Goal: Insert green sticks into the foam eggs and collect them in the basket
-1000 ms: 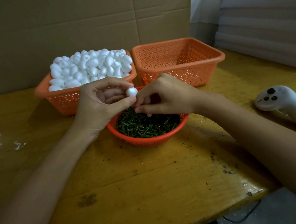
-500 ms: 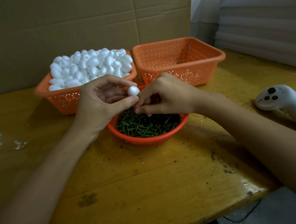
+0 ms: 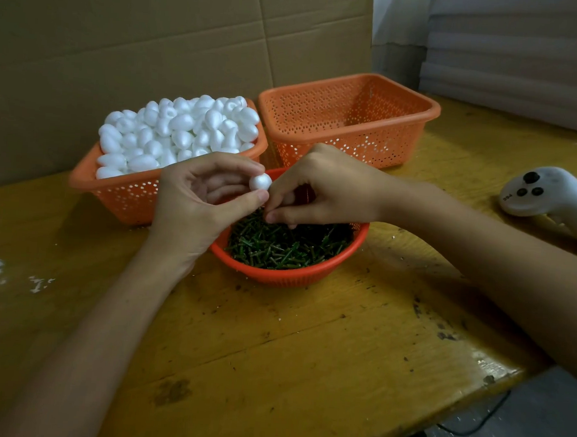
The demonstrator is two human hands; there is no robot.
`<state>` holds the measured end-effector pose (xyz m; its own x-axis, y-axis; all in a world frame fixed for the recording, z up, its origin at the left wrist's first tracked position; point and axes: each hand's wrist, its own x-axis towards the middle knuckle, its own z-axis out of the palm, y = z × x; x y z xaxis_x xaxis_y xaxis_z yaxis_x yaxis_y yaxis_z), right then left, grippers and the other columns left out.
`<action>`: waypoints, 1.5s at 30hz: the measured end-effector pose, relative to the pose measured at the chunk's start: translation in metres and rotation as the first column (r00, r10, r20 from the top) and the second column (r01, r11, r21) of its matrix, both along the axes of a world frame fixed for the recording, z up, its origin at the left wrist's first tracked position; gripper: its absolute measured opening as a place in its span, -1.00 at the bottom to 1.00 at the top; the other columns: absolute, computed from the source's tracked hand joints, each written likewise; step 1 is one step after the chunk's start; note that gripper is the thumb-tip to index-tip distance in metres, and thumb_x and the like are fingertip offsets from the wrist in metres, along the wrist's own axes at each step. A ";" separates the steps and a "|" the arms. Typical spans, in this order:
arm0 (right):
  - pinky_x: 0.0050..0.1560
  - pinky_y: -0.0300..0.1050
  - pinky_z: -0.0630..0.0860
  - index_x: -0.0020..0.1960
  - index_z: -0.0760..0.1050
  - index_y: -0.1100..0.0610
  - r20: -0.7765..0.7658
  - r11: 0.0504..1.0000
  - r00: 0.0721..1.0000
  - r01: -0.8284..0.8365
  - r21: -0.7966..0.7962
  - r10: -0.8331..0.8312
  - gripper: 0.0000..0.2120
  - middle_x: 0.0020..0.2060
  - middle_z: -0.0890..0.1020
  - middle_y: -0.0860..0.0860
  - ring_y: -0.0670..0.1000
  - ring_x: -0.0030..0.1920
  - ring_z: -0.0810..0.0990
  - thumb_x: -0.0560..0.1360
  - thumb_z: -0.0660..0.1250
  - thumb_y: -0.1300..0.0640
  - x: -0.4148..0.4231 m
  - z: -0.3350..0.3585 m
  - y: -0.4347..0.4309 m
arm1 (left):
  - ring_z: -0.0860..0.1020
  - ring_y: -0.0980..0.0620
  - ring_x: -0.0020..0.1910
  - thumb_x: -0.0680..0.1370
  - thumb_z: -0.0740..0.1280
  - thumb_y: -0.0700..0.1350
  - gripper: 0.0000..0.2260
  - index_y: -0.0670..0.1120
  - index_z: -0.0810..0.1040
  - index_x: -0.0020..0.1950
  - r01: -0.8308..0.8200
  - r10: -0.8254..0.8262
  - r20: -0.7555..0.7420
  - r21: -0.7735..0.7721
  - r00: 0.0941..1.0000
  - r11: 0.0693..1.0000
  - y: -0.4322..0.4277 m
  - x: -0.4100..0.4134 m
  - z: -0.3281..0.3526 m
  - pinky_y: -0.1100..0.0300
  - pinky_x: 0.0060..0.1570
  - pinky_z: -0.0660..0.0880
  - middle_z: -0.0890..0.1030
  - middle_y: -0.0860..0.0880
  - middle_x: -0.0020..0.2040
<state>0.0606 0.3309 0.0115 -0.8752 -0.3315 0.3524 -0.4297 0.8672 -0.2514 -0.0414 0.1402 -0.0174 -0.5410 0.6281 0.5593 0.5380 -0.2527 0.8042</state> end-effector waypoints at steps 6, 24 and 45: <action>-0.20 -0.32 0.42 0.00 0.73 -0.02 -0.007 1.000 1.000 -0.008 0.000 0.008 -0.91 -0.33 0.71 -0.19 -0.23 -0.23 0.65 0.58 0.46 0.01 -0.001 -0.001 0.000 | 0.73 -0.06 0.06 0.46 0.55 -0.39 -0.73 -0.15 0.68 0.08 0.001 -0.001 -0.022 -0.012 1.000 1.000 -0.001 -0.001 0.000 0.16 0.12 0.63 0.74 -0.13 0.05; -0.16 -0.21 0.50 0.01 0.73 -0.04 0.010 1.000 1.000 -0.005 -0.003 0.005 -0.91 -0.31 0.71 -0.19 -0.25 -0.23 0.64 0.58 0.46 -0.01 -0.001 -0.001 0.002 | 0.74 -0.12 0.07 0.45 0.59 -0.31 -0.63 -0.13 0.57 0.19 -0.005 0.005 0.000 -0.011 1.000 1.000 0.001 0.001 0.001 0.08 0.10 0.66 0.75 -0.12 0.08; -0.17 -0.25 0.47 0.01 0.73 -0.01 0.017 1.000 1.000 0.014 0.000 -0.014 -0.89 -0.32 0.71 -0.19 -0.25 -0.24 0.64 0.59 0.44 0.01 0.000 0.001 0.000 | 0.74 0.00 0.01 0.47 0.54 -0.38 -0.77 -0.17 0.67 0.07 -0.022 0.021 -0.031 -0.030 0.999 0.999 0.001 -0.001 -0.001 0.20 0.07 0.63 0.75 -0.03 0.03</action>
